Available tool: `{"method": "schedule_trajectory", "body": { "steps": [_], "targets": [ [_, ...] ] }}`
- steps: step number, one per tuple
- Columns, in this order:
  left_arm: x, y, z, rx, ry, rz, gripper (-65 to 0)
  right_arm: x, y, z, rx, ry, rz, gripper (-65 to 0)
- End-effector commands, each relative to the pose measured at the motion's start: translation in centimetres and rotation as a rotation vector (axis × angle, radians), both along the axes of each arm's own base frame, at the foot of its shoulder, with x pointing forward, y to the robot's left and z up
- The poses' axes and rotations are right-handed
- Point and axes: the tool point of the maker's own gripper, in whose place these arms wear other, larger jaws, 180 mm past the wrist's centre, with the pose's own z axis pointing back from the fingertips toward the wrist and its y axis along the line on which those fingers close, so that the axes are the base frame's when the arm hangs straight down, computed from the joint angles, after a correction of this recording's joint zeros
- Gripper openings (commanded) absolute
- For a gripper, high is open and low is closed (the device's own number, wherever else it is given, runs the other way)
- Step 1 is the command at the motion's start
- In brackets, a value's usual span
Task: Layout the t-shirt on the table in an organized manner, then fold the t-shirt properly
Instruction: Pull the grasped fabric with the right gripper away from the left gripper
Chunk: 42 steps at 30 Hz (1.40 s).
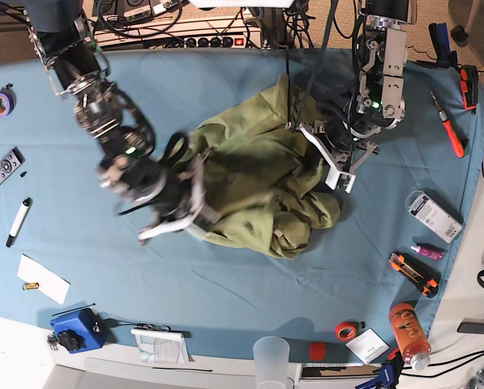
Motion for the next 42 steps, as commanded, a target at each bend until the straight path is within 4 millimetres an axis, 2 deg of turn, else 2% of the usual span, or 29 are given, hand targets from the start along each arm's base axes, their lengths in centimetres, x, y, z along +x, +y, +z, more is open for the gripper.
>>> {"method": "schedule_trajectory", "body": {
  "steps": [1, 5, 9, 15, 19, 23, 27, 32, 37, 41, 42],
  "targets": [
    [0.0, 0.4, -0.1, 0.029, 0.008, 0.003, -65.0, 1.4, -1.5, 2.4, 0.025, -0.063, -0.052, -65.0],
    [-0.2, 0.4, -0.3, 0.029, 0.014, 0.002, -65.0, 2.9, -7.9, 4.8, 0.083, -0.104, -0.265, -65.0],
    [-0.6, 0.4, -0.6, 0.032, 0.029, 0.000, -65.0, 2.0, -14.8, 5.7, 0.149, -0.117, -0.465, -65.0],
    [-1.1, 0.5, -1.0, 0.039, 0.060, -0.008, -65.0, -3.5, -22.9, 2.6, 0.135, -0.022, -0.702, -65.0],
    [-1.4, 1.0, -1.3, 0.058, 0.072, -0.016, -65.0, -7.6, -27.1, 1.0, 0.108, 0.020, -0.830, -65.0],
    [-1.9, 2.3, -1.8, 0.097, 0.082, -0.031, -65.0, -11.2, -31.0, 0.7, 0.087, 0.032, -0.954, -65.0],
    [-2.8, 4.4, -2.5, 0.154, 0.103, -0.040, -65.0, -14.3, -32.2, -0.6, 0.092, 0.107, -1.000, -65.0],
    [-3.5, 7.3, -3.0, 0.247, 0.117, -0.054, -65.0, -17.0, -31.5, -3.2, 0.080, 0.196, -1.010, -65.0],
    [-4.1, 8.9, -3.4, 0.296, 0.161, -0.066, -65.0, -17.8, -30.5, -4.6, 0.117, 0.226, -1.027, -65.0],
    [-4.2, 9.0, -3.5, 0.298, 0.168, -0.066, -65.0, -18.3, -29.4, -5.4, 0.105, 0.285, -0.971, -65.0],
    [-4.2, 9.0, -3.5, 0.299, 0.169, -0.066, -60.9, -18.6, -29.1, -5.7, 0.097, 0.311, -0.957, -63.3]
  ]
}}
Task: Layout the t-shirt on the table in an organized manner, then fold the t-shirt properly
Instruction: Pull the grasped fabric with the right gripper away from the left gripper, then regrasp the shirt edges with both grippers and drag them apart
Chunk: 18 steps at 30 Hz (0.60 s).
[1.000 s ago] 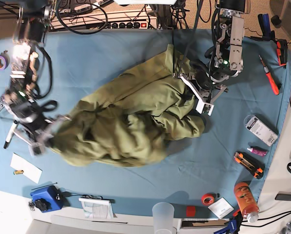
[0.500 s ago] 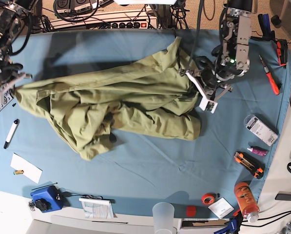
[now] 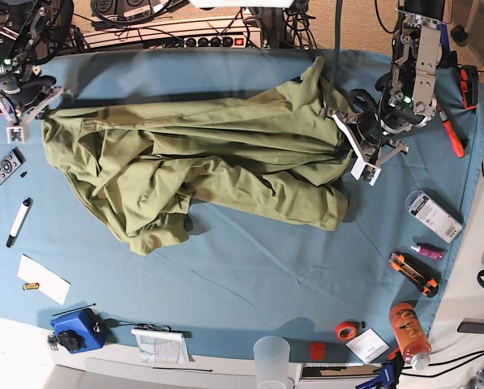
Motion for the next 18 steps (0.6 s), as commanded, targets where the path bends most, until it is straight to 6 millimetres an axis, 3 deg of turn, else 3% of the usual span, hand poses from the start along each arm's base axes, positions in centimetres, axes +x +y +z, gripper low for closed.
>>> {"method": "schedule_trajectory", "body": {
  "steps": [1, 3, 5, 8, 11, 18],
  "targets": [
    [-2.2, 3.2, -2.5, 0.153, 0.136, 0.030, -52.5, 0.1, -0.6, 0.9, -0.023, 0.002, 0.009, -57.4],
    [-2.2, 3.2, -2.5, 0.153, 0.136, 0.030, -37.1, -0.7, -0.4, 0.4, 0.004, 0.054, 0.000, -46.7],
    [-2.5, 3.3, -2.6, 0.159, 0.156, 0.029, -30.3, -1.2, -0.1, 0.3, 0.035, 0.093, -0.002, -44.8],
    [-3.3, 3.8, -2.8, 0.181, 0.214, 0.052, -30.2, -0.6, 0.1, 1.3, 0.094, 0.047, 0.003, -44.8],
    [-3.9, 3.8, -2.2, 0.201, 0.255, 0.050, -30.3, 0.8, -0.2, 4.0, 0.130, -0.088, 0.032, -44.8],
    [-2.0, 2.6, 1.0, 0.180, 0.130, 0.032, -30.3, 5.3, -0.6, 10.0, 0.107, -0.343, 0.109, -44.8]
  ]
}}
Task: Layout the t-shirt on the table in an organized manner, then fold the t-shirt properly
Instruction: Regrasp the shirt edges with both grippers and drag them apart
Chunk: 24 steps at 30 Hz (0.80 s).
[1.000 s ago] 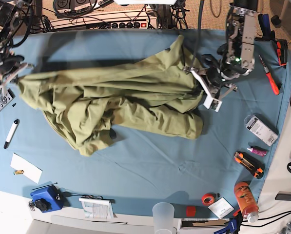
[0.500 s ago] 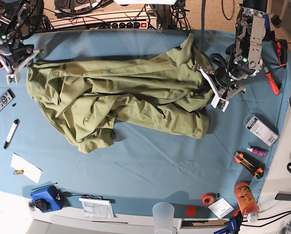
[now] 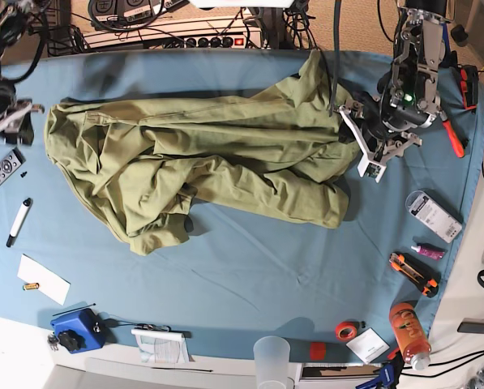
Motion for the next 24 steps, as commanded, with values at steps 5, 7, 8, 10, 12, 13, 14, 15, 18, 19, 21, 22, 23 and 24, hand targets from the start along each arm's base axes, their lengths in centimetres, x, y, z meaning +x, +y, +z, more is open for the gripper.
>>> {"method": "schedule_trajectory", "body": {
  "steps": [5, 7, 8, 10, 12, 13, 14, 15, 18, 19, 21, 22, 23, 24],
  "targets": [
    [1.1, 0.5, 1.7, 0.033, -0.062, -0.005, -30.3, 5.3, 1.1, 4.1, -0.111, -0.124, 0.106, -44.9],
    [1.5, 0.6, 2.0, 0.037, -0.073, -0.005, -30.3, 7.2, 1.3, 4.4, -0.158, -0.137, 0.124, -44.9],
    [1.7, 0.6, 2.1, 0.041, -0.078, -0.005, -30.2, 8.2, 1.4, 4.1, -0.172, -0.134, 0.132, -44.9],
    [2.0, 0.6, 2.3, 0.040, -0.086, -0.004, -30.2, 10.1, 1.5, 3.2, -0.178, -0.117, 0.141, -44.9],
    [2.1, 0.6, 2.4, 0.041, -0.088, -0.004, -30.2, 12.0, 1.6, 1.6, -0.149, -0.092, 0.150, -44.9],
    [2.1, 0.6, 2.4, 0.041, -0.089, -0.005, -30.2, 13.0, 1.7, 0.9, -0.123, -0.084, 0.152, -44.9],
    [2.1, 0.6, 2.4, 0.039, -0.094, -0.005, -30.3, 13.9, 2.0, 0.2, -0.099, -0.077, 0.159, -44.9],
    [2.3, 0.6, 2.6, 0.036, -0.105, -0.005, -30.2, 14.7, 2.3, -0.3, -0.085, -0.065, 0.170, -44.8],
    [2.9, 1.1, 3.0, 0.074, -0.149, -0.004, -30.2, 16.7, 3.3, -2.2, -0.099, 0.002, 0.224, -44.8],
    [3.1, 1.3, 3.1, 0.088, -0.164, -0.003, -30.2, 17.2, 3.7, -2.9, -0.106, 0.030, 0.241, -44.8],
    [3.3, 1.3, 3.2, 0.092, -0.177, -0.004, -30.2, 17.9, 4.6, -4.1, -0.107, 0.076, 0.272, -44.7],
    [3.3, 1.3, 3.2, 0.092, -0.177, -0.004, -30.2, 18.2, 5.0, -4.6, -0.103, 0.088, 0.284, -44.7],
    [3.3, 1.3, 3.2, 0.091, -0.177, -0.004, -30.2, 18.6, 5.4, -5.0, -0.098, 0.093, 0.293, -44.7],
    [3.3, 1.3, 3.3, 0.091, -0.180, -0.004, -30.2, 18.7, 5.7, -5.5, -0.089, 0.104, 0.300, -44.7]
  ]
}}
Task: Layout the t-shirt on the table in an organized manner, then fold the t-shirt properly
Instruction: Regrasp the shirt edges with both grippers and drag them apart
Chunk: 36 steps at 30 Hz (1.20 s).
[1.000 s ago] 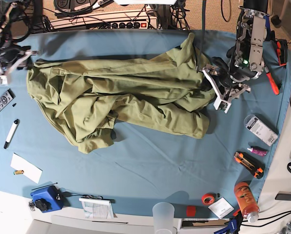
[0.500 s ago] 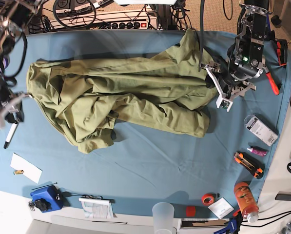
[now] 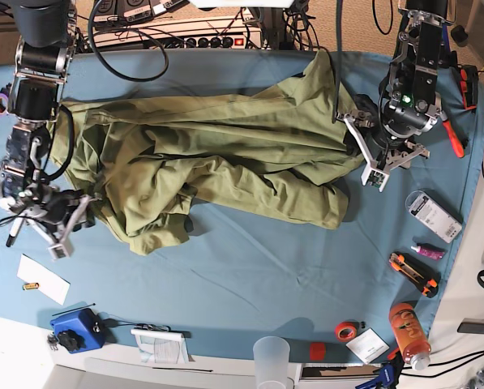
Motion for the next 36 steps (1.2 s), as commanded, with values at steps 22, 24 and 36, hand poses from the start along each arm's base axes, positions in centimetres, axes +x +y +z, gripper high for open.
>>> {"method": "schedule_trajectory", "body": {
  "steps": [22, 24, 36],
  "targets": [
    [0.6, -3.2, 8.4, -0.055, -0.200, -0.058, -30.2, 0.8, 0.2, -0.6, 0.041, 0.018, -0.022, -44.8],
    [1.0, -4.0, 9.1, -0.094, -0.241, -0.079, -30.2, 0.8, 0.2, -0.6, 0.042, 0.017, -0.022, -44.8],
    [9.3, -3.9, 6.4, -0.216, -0.156, -0.065, -30.2, 0.8, 0.6, -0.6, 0.049, 0.016, -0.008, -44.8]
  ]
}}
